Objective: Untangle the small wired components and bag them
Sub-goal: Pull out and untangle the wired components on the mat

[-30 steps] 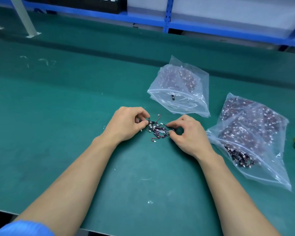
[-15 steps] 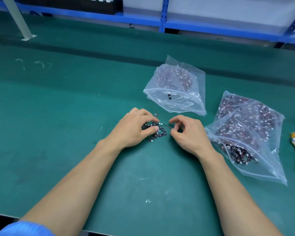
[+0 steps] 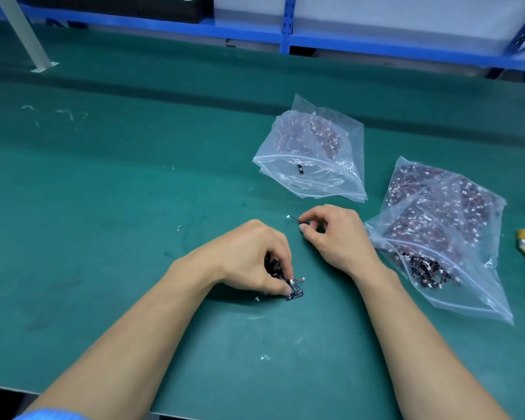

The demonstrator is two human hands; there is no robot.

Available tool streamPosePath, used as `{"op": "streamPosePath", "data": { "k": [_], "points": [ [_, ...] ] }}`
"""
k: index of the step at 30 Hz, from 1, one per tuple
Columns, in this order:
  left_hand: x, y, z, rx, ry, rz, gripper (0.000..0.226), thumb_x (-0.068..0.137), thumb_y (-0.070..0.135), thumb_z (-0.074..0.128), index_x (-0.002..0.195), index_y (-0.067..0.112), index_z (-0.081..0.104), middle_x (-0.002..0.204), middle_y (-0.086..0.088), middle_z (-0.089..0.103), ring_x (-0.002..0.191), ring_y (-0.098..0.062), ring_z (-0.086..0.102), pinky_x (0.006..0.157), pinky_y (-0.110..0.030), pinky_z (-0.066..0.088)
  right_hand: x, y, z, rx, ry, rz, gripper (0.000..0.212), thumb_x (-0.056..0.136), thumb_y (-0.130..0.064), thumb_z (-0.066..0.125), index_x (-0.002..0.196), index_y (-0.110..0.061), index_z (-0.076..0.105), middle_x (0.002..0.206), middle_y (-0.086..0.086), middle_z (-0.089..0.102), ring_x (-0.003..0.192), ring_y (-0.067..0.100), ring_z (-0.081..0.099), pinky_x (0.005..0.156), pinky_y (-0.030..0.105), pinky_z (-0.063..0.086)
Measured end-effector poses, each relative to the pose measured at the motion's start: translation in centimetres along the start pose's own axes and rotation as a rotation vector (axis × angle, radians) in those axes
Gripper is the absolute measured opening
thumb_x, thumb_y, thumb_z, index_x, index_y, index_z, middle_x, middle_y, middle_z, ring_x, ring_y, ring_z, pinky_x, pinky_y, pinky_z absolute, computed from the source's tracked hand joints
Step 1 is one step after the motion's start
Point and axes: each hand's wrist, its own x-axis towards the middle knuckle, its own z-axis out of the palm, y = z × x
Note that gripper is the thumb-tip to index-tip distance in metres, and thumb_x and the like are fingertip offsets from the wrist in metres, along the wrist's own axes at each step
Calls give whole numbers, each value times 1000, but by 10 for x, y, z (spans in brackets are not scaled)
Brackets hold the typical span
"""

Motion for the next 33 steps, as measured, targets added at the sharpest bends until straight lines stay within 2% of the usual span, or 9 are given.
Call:
{"op": "streamPosePath", "data": {
  "k": [8,12,14,17,20,22,25,30,33],
  "points": [
    [1,-6,-8,-130,109,26,7,76,21,86,79,25,81,94,14,70,93,-12,60,83,-26,45,1,2,0,28,44,38,6,87,-25,70,89,-29,74,73,-11,64,72,8,55,76,36,52],
    [1,-11,-10,-318,169,-6,8,78,18,85,84,23,82,89,12,65,76,-4,54,69,-24,39,0,0,-1,40,47,44,7,87,-25,70,90,-27,75,73,-11,64,72,9,56,76,35,52],
    [3,-14,-9,-390,228,-26,7,80,18,84,86,22,82,84,8,68,66,-11,51,64,-22,39,0,0,-1,34,44,44,7,86,-25,70,90,-27,75,73,-11,64,72,8,56,76,35,52],
    [7,-19,-8,-376,356,-93,6,81,20,83,85,25,82,81,3,75,69,-24,55,66,-31,44,0,1,-2,16,31,43,8,85,-24,72,92,-28,75,72,-12,63,73,8,56,76,34,51],
    [11,-25,-7,-348,491,-167,5,84,22,81,83,27,81,79,8,76,68,-8,58,66,-27,48,1,4,-3,-12,46,57,6,86,-25,72,90,-28,74,71,-13,62,75,11,58,76,35,52],
    [13,-29,-6,-297,563,-195,8,85,21,80,80,28,79,76,12,75,63,-1,58,61,-15,43,1,4,-3,-18,56,74,5,86,-25,71,88,-29,74,69,-14,62,75,12,59,75,36,53],
    [15,-32,-5,-303,590,-222,11,86,18,77,81,28,77,72,13,74,60,-1,62,63,-11,44,1,3,-3,-18,58,94,6,86,-26,70,85,-31,72,67,-15,61,73,10,59,73,34,53],
    [17,-35,-6,-264,596,-229,12,86,24,77,78,32,78,107,17,74,63,-21,56,65,-25,44,1,3,-3,-4,54,103,9,86,-26,69,82,-33,70,67,-15,62,75,11,60,73,34,53],
    [16,-37,-7,-233,635,-215,12,87,26,77,77,34,76,87,20,72,61,-10,43,60,-18,37,0,3,-3,-5,54,107,8,86,-26,69,84,-33,71,67,-15,62,75,11,60,73,34,53]
  ]
}}
